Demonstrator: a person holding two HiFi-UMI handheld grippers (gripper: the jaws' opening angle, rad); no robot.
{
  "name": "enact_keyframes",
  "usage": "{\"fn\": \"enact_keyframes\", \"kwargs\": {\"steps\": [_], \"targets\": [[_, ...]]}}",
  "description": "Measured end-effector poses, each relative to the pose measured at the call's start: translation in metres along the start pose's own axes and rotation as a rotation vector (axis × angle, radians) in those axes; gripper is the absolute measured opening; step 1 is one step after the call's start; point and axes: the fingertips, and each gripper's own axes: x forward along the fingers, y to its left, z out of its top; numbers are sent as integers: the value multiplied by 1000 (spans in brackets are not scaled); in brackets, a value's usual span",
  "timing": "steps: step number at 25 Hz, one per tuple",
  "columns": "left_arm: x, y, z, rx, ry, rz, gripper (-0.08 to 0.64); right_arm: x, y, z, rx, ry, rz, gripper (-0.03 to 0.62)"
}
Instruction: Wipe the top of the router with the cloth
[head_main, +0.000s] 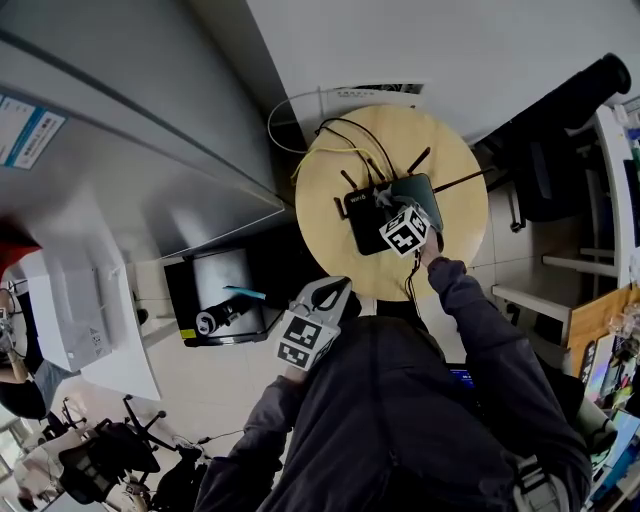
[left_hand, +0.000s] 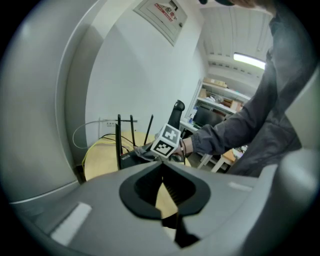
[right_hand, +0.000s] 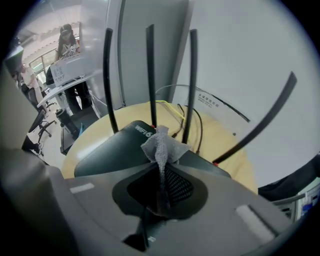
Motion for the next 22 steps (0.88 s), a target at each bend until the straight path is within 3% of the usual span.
{"fn": "enact_keyframes", "kwargs": {"steps": [12,17,20,22], "targets": [[12,-3,6,10,13,-15,0,-22,-96,-73,137,71,-138,28],[14,-6,6,15,18,-29,0,-23,-98,-73,133,92,-153,26],[13,-4,3,14,27,-25,0,-27,-82,-62,193,43,-120,28],[13,-3,5,16,21,-27,0,-30,-60,-45,183,0,-82,27]]}}
